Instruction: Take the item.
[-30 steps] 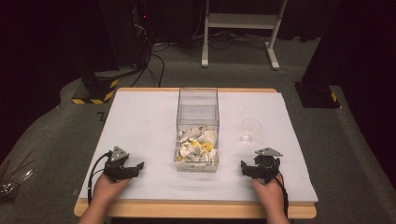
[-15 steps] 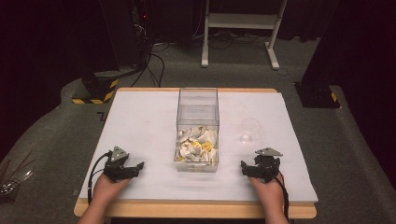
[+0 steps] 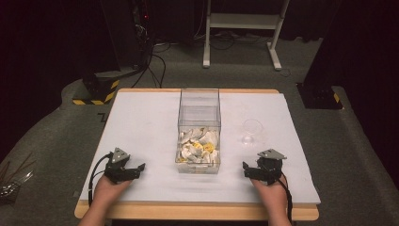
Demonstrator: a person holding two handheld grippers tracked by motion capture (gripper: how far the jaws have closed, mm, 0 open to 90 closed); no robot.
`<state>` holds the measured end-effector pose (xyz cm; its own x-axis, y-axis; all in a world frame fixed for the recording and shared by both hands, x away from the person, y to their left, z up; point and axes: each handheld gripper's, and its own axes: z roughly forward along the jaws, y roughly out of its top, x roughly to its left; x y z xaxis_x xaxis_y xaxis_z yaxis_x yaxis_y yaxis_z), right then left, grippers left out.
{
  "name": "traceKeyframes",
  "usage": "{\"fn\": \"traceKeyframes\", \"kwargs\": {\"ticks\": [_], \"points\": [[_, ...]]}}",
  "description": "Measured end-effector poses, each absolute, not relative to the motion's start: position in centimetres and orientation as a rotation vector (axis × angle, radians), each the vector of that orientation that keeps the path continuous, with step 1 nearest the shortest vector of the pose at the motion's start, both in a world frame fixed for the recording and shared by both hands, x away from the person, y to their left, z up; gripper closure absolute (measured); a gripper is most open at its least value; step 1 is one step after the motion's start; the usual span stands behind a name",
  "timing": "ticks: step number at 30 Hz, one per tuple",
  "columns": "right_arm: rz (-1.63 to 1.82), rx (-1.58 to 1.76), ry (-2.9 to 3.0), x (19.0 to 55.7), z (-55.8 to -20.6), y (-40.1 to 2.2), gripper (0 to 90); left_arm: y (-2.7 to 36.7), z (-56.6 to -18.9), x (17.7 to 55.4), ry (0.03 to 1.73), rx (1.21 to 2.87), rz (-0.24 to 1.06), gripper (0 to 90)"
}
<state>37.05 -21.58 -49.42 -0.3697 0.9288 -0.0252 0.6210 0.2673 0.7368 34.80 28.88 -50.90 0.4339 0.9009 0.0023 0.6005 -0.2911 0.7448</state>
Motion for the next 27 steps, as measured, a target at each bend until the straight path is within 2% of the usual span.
{"fn": "traceKeyframes", "kwargs": {"ticks": [27], "points": [[0.998, 1.27, 2.074, 36.1, -47.9, -20.0, 10.2, 28.9, -50.9, 34.8, 1.255, 2.013, 0.56, 22.8]]}}
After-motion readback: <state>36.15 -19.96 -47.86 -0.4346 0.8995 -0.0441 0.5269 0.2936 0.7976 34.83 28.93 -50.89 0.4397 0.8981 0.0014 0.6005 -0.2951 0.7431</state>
